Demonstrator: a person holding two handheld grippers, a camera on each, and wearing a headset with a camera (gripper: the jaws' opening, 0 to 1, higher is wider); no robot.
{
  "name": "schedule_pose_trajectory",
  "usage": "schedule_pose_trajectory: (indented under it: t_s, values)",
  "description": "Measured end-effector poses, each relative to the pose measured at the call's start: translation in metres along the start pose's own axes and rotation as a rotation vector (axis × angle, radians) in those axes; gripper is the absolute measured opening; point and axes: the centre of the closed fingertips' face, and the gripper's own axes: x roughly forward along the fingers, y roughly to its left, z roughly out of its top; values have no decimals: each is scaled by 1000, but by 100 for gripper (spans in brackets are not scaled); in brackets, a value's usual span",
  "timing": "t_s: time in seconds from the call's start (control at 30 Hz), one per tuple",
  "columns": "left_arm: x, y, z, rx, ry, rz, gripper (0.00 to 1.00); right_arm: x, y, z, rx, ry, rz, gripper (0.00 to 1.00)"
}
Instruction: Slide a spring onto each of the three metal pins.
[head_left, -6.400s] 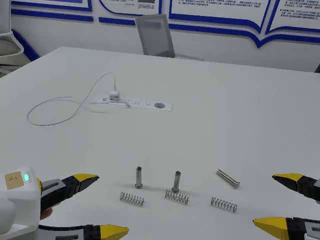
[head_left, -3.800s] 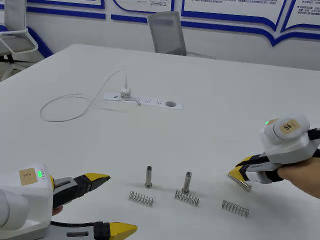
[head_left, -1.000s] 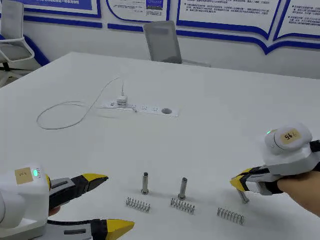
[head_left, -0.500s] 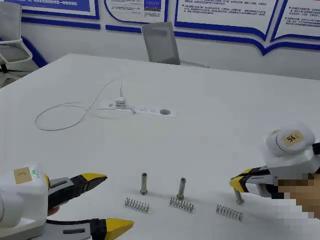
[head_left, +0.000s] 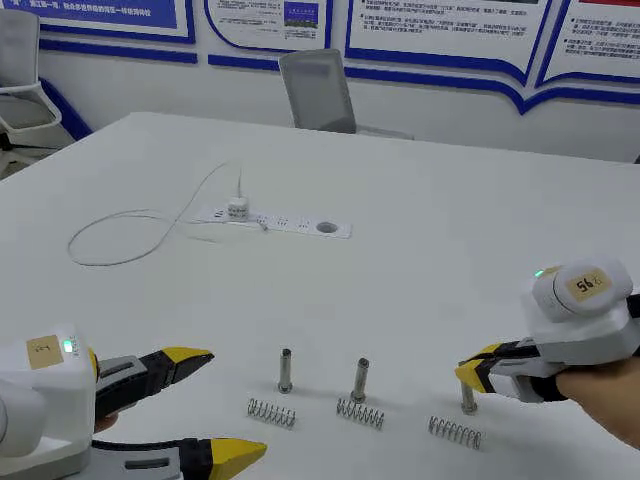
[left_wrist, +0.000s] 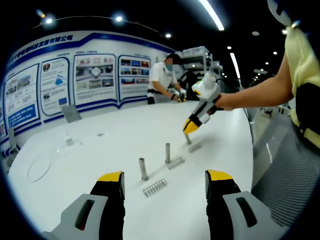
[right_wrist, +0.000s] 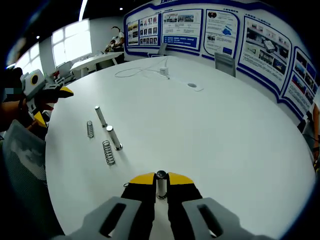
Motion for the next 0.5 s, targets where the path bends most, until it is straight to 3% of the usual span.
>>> schedule_pose_trajectory:
  t_s: [0.5]
  values:
    - [0, -3, 1, 3, 1, -3, 66, -2, 5, 0, -4, -42, 11, 9]
